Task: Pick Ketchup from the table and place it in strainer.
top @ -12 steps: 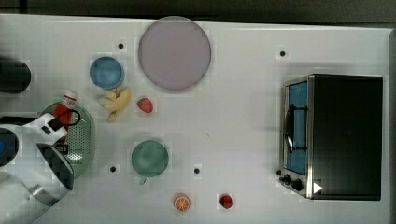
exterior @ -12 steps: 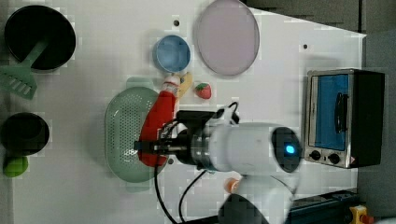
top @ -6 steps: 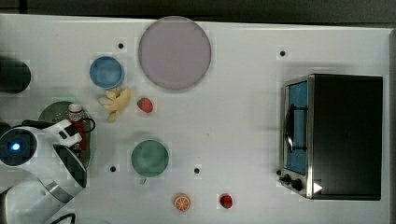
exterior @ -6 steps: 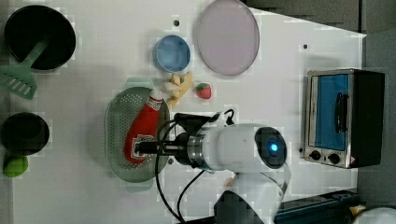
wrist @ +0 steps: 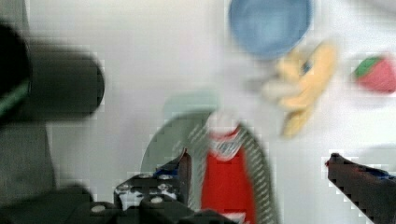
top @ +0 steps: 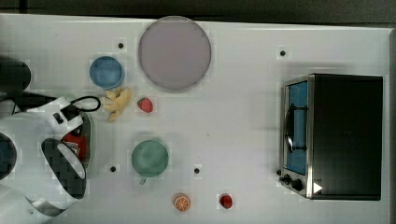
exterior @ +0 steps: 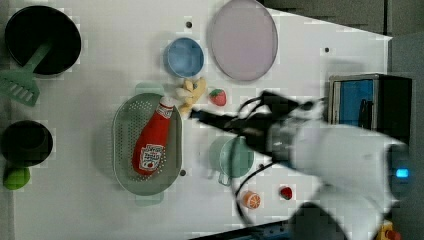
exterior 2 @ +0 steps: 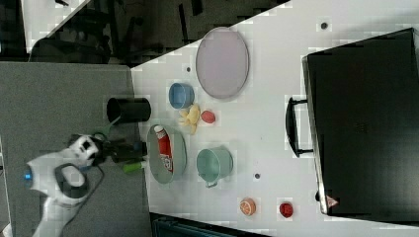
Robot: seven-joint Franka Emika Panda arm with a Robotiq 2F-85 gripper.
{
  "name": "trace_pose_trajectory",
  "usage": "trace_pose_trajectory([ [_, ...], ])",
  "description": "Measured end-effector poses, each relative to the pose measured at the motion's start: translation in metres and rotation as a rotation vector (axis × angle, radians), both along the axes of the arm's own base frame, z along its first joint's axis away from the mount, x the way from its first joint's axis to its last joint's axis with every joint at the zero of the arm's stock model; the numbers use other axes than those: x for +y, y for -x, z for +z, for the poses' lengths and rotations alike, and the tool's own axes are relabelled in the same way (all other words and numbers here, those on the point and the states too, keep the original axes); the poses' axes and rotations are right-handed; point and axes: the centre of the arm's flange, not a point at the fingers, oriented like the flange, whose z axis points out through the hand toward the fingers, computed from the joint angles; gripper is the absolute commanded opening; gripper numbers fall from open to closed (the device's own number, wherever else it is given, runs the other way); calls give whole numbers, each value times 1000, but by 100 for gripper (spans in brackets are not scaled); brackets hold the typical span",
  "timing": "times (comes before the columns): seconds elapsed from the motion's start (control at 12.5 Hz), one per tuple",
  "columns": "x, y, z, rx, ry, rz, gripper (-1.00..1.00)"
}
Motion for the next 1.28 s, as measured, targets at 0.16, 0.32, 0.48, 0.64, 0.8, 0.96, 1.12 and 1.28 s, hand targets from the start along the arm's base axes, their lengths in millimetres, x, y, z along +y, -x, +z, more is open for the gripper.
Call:
trace_pose_trajectory([
  [0.16,-48,-25,54,-32,55,-102,100],
  [0.32,-114,-46,94,11,112,-234,100],
  [0.48,-192,-59,124,72,146,-382,100],
  [0.64,-263,-64,142,163,159,-512,100],
  [0.8,-321,-61,159,234,152,-618,100],
  [0.96,-356,-55,172,286,140,-684,100],
  [1.12,-369,-53,177,287,133,-708,100],
  [1.28,-365,-53,178,289,128,-702,100],
])
